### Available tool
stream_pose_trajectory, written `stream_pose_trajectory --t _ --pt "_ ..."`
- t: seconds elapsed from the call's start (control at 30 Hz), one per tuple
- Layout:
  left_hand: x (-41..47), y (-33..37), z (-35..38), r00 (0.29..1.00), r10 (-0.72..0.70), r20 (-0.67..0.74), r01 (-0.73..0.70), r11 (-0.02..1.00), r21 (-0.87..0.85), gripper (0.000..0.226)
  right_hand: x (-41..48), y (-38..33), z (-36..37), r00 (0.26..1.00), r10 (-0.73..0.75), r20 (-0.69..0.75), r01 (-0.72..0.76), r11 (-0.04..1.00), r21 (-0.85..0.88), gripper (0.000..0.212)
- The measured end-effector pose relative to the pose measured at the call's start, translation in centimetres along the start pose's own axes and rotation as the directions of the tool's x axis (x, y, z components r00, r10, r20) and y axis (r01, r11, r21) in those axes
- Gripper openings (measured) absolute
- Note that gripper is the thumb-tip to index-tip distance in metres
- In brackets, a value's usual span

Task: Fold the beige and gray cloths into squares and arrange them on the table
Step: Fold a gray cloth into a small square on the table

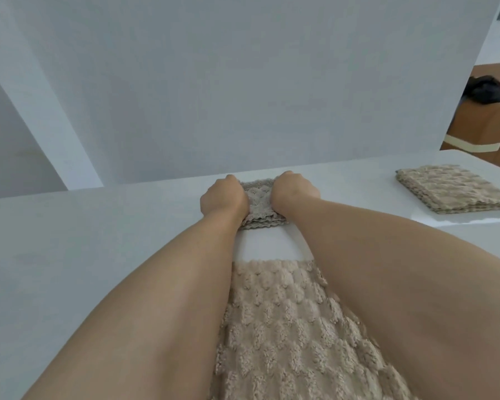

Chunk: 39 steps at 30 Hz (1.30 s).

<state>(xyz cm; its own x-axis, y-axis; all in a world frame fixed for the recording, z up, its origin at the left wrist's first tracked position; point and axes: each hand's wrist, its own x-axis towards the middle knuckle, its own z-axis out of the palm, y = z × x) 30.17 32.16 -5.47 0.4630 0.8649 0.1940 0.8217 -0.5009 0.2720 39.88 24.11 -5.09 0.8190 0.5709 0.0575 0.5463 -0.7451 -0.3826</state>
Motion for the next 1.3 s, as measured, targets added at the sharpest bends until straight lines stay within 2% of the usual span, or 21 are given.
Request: stream_pose_trajectory --t 0.07,0.2,0.3,0.37,0.47,0.6,0.77,0.97,1.07,1.13,1.2,1.23,1.3 --pt "0.6 0.1 0.3 0.999 0.015 -0.041 -0.014 1.000 0.022 0.039 0.6 -0.1 0.2 1.000 -0.004 -0.010 0.004 1.000 0.008 0.037" --pt "0.6 0.8 0.9 0.995 0.080 -0.063 -0.068 0.983 0.173 0.034 1.4 -0.3 0.5 1.000 -0.008 0.007 0.008 1.000 -0.026 0.032" --pt "0.5 0.7 0.9 0.995 0.087 -0.055 -0.071 0.968 0.240 0.032 1.5 -0.6 0.5 0.999 -0.026 0.020 0.029 0.992 -0.124 0.032" --pt "0.7 0.1 1.0 0.998 0.026 -0.053 -0.016 0.980 0.197 0.031 1.4 -0.8 0.6 0.999 -0.042 0.007 0.042 0.978 -0.206 0.039" --pt "1.2 -0.8 1.7 0.988 -0.143 -0.056 0.143 0.990 0.009 0.038 1.5 -0.4 0.8 0.999 -0.016 -0.034 0.007 0.969 -0.245 0.045" --pt "1.7 -1.3 2.3 0.981 -0.186 -0.044 0.182 0.979 -0.089 0.039 1.6 1.2 1.5 0.996 0.044 -0.080 -0.051 0.995 -0.084 0.049" --pt "2.0 -1.8 2.3 0.990 -0.139 -0.033 0.133 0.981 -0.144 0.024 1.7 1.9 1.7 0.992 0.070 -0.101 -0.074 0.997 -0.030 0.051" --pt "1.6 -2.3 2.3 0.989 -0.112 -0.093 0.088 0.970 -0.227 0.024 1.5 2.2 1.4 0.992 0.073 -0.104 -0.069 0.997 0.044 0.052" --pt "1.7 -2.7 2.3 0.981 -0.150 -0.120 0.099 0.930 -0.354 0.033 1.6 2.5 1.2 0.991 0.097 -0.098 -0.076 0.977 0.200 0.050" --pt "1.6 -2.7 2.0 0.971 -0.193 -0.141 0.105 0.877 -0.469 0.037 1.6 2.6 0.9 0.989 0.100 -0.106 -0.055 0.928 0.368 0.039" --pt "1.3 -2.5 1.6 0.955 -0.187 -0.232 0.031 0.837 -0.547 0.035 1.3 2.9 0.7 0.984 0.089 -0.157 0.004 0.858 0.514 0.023" --pt "0.9 -2.4 1.5 0.939 -0.145 -0.312 -0.054 0.832 -0.552 0.035 1.1 3.1 0.6 0.977 0.069 -0.199 0.052 0.837 0.545 0.019" --pt "0.2 -2.1 1.4 0.890 0.021 -0.455 -0.264 0.838 -0.478 0.039 0.4 3.1 0.6 0.953 -0.032 -0.302 0.178 0.865 0.470 0.023"
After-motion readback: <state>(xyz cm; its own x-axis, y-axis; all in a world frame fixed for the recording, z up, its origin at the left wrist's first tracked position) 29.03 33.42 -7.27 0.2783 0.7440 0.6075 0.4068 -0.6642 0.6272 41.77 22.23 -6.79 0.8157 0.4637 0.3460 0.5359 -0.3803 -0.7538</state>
